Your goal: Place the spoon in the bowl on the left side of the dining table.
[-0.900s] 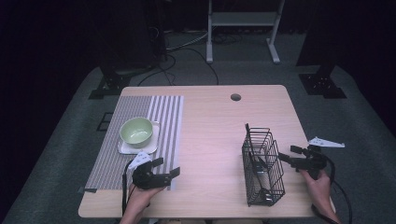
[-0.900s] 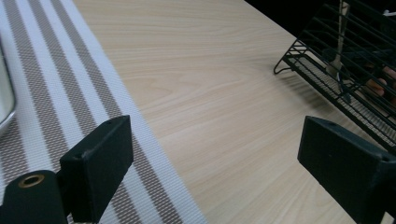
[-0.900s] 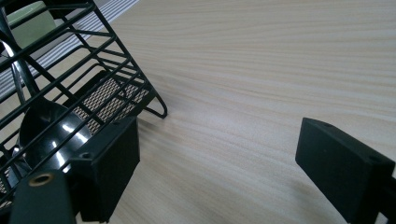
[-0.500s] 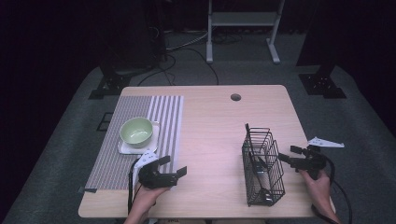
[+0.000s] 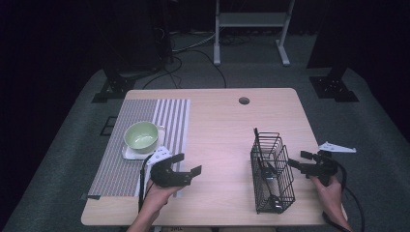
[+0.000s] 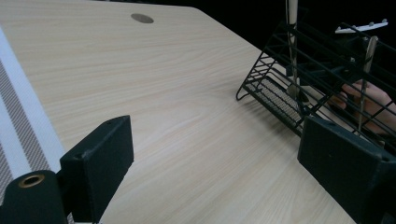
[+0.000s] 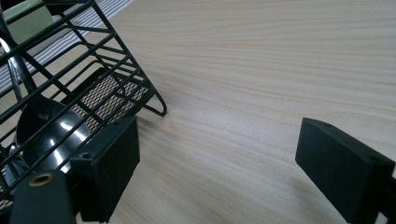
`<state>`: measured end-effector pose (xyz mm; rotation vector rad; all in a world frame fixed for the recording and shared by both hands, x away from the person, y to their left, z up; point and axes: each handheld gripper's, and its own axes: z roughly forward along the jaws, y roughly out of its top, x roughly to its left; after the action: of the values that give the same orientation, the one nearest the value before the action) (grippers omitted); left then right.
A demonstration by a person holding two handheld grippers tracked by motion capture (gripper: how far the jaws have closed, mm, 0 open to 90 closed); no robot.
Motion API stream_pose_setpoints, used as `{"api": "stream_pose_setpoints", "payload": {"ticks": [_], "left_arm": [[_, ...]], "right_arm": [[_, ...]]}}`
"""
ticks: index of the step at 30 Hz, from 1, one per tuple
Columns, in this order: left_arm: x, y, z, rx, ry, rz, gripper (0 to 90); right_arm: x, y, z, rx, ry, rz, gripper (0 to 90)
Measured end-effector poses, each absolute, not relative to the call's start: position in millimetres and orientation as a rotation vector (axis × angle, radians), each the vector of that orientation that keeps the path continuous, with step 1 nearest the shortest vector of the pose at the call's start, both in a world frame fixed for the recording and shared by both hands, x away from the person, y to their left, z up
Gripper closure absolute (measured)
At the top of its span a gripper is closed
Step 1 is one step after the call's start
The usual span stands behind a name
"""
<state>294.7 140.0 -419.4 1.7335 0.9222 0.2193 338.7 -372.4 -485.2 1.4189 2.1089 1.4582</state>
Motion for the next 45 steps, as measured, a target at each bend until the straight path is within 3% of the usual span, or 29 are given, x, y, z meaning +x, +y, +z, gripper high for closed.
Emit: {"api": "stream_pose_setpoints", "payload": {"ticks": [45], "left_arm": [[347, 40, -373, 1.750, 0.799, 0.150, 9.8]], "right_arm": [[338, -374, -485, 1.413, 2.102, 1.479, 12.7]]}}
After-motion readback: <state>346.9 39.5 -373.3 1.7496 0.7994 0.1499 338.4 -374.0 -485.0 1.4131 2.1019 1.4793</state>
